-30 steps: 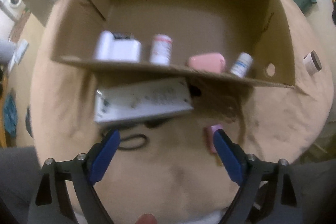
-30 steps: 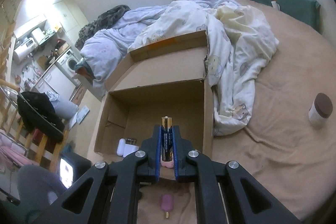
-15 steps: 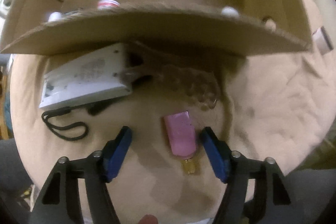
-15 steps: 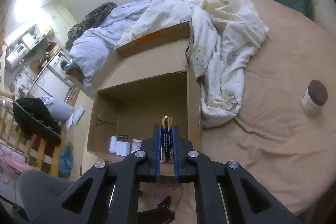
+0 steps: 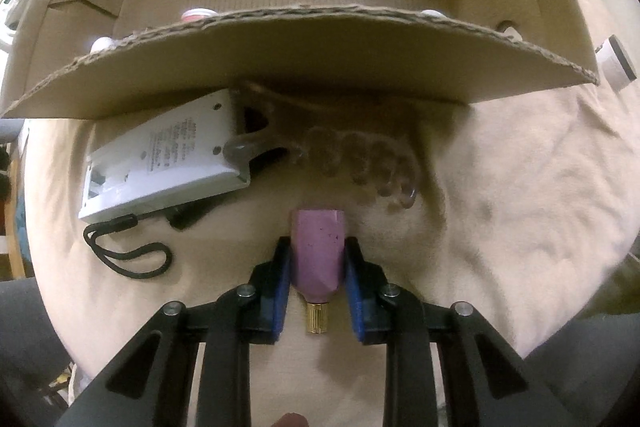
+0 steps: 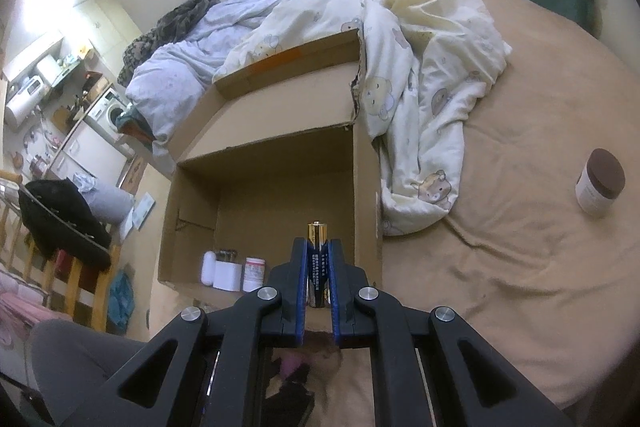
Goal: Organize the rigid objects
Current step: 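Grasp the pink lipstick with the left gripper while the right holds the battery, then carry the lipstick and battery into the box and open both grippers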
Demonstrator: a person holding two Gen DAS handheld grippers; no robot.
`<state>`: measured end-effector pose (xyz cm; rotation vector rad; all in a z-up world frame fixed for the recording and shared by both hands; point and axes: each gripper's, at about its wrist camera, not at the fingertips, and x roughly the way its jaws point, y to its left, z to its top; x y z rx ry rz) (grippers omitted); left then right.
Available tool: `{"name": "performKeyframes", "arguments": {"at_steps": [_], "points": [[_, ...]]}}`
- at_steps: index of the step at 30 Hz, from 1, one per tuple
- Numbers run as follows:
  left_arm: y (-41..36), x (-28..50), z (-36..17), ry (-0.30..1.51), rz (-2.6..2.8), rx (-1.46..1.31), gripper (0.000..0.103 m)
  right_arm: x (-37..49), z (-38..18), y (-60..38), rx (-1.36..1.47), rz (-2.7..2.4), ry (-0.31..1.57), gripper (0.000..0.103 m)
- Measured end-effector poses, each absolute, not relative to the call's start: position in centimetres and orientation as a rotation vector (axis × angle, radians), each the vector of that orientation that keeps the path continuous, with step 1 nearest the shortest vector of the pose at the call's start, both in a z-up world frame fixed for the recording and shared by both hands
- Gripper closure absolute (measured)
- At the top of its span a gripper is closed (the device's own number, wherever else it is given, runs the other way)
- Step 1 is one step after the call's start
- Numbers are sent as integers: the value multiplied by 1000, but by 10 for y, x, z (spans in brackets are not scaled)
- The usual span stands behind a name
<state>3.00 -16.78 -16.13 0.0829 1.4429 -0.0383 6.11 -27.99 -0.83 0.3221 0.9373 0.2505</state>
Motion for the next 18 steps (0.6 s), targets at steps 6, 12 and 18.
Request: {"name": "performKeyframes", "arguments": {"at_steps": [6, 12, 18], "points": [[-149, 44, -161, 1440, -25, 111, 80, 61, -12, -282, 313, 232, 951, 92], [-127, 44, -159, 1457, -15, 114, 80, 61, -14, -280, 297, 227, 960, 92], [-88, 40, -151, 1508, 16, 83, 80, 62, -17, -277, 278, 223, 968, 92]]}}
